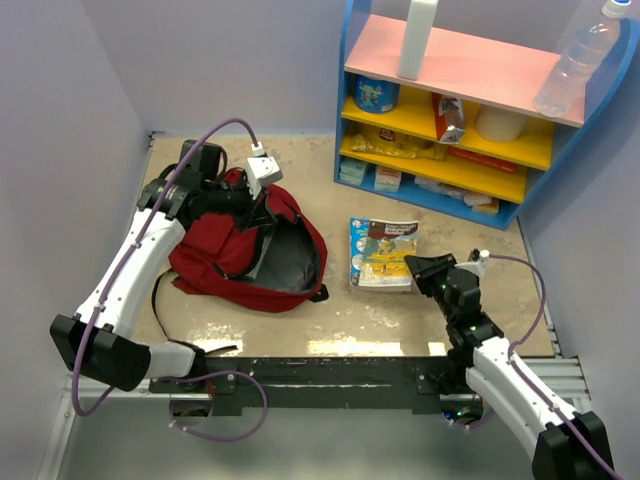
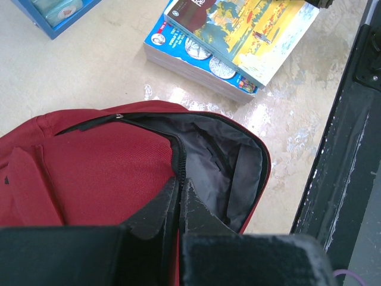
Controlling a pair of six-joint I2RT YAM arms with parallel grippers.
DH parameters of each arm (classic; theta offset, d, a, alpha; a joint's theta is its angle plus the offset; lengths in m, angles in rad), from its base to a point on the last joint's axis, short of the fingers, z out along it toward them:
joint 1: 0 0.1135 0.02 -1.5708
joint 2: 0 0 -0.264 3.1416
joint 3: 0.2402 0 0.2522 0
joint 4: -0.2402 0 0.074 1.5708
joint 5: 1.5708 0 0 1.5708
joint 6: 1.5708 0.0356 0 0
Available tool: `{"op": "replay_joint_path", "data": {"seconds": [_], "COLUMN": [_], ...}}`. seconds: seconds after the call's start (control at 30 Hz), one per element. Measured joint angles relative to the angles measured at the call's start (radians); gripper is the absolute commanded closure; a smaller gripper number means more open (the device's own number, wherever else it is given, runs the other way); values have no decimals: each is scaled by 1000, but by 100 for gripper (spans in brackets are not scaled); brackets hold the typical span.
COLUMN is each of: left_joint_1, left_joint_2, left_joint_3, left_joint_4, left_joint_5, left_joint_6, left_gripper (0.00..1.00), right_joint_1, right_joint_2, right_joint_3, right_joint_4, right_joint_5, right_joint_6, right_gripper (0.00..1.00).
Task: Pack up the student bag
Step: Pick up the book from the center of the board, then place the book in the student bag.
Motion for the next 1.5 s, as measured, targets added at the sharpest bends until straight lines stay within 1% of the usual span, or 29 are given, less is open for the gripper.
{"op": "replay_joint_path", "data": {"seconds": [0.13, 0.2, 0.37, 0.5, 0.73, 1.03, 1.3, 1.37, 1.5], "left_joint_1": [0, 0, 0, 0, 0, 0, 0, 0, 0], "left_joint_2": [0, 0, 0, 0, 0, 2, 15, 15, 15], "left_joint_3": [0, 0, 0, 0, 0, 0, 0, 0, 0], "left_joint_4": [1, 1, 2, 4, 5, 18, 31, 31, 31], "left_joint_5": [0, 1, 2, 2, 2, 3, 10, 10, 10], "left_joint_6": [-7, -7, -7, -8, -15, -27, -42, -42, -42], "left_gripper": [100, 100, 100, 100, 100, 100, 100, 100, 100], "right_joint_1": [-3, -3, -2, -1, -1, 18, 178, 196, 198], "right_joint_2": [37, 56, 24, 15, 30, 220, 428, 436, 417], "right_joint_3": [33, 52, 66, 119, 139, 145, 234, 264, 375], "right_joint_4": [16, 30, 44, 39, 151, 270, 377, 364, 284], "right_joint_5": [-60, -116, -216, -277, -380, -542, -603, -613, -609], "right_joint_6": [-11, -10, -5, 4, 107, 172, 173, 159, 101], "right_gripper": [100, 100, 100, 100, 100, 100, 100, 100, 100]}}
